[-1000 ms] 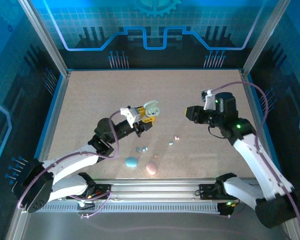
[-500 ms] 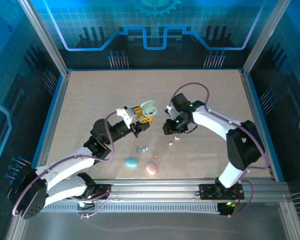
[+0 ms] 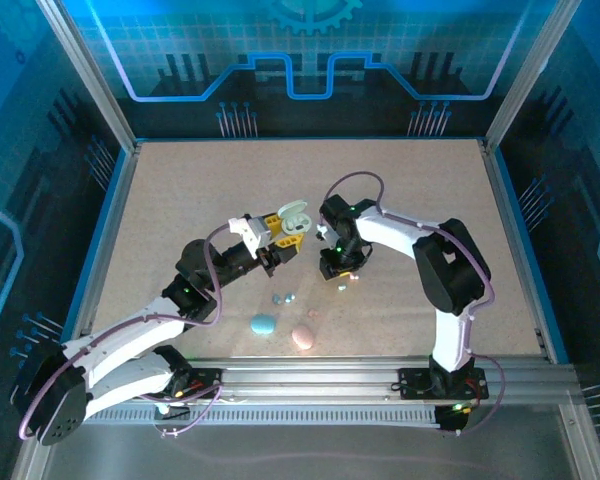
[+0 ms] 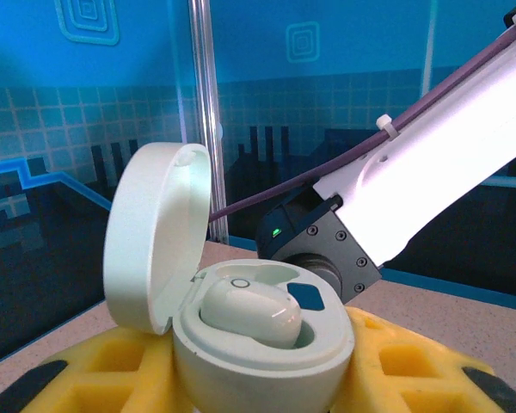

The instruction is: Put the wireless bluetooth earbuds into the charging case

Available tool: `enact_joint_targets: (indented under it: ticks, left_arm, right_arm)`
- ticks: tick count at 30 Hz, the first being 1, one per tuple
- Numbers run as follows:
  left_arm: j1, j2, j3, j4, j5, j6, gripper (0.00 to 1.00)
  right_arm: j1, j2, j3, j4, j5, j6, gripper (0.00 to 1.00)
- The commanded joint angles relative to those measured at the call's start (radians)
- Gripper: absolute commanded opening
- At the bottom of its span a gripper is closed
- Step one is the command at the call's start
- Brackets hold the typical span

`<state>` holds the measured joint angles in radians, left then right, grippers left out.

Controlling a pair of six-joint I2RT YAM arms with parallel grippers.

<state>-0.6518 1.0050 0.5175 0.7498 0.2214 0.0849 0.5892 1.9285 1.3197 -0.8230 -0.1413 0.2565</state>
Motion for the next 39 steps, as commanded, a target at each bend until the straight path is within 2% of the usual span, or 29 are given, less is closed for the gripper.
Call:
enact_joint_targets:
  ticks: [1, 7, 25, 39]
  left_arm:
    - [-0.005, -0.016, 0.016, 0.003, 0.004, 0.009, 0.34]
    - [-0.006, -0.014, 0.011, 0.005, 0.005, 0.007, 0.34]
    - [-0.006, 0.001, 0.009, 0.02, 0.008, -0.007, 0.34]
    - [-0.005, 0.004, 0.008, 0.018, 0.005, -0.006, 0.34]
  right_arm:
    - [0.015, 0.025, 0.029, -0.042, 0.016, -0.025, 0.37]
    - [0.021, 0.05, 0.032, -0.057, 0.005, -0.026, 0.37]
    - [0.038, -0.02, -0.043, -0.083, 0.037, 0.021, 0.37]
    - [0.04, -0.089, -0.106, -0.079, -0.011, 0.053, 0.38]
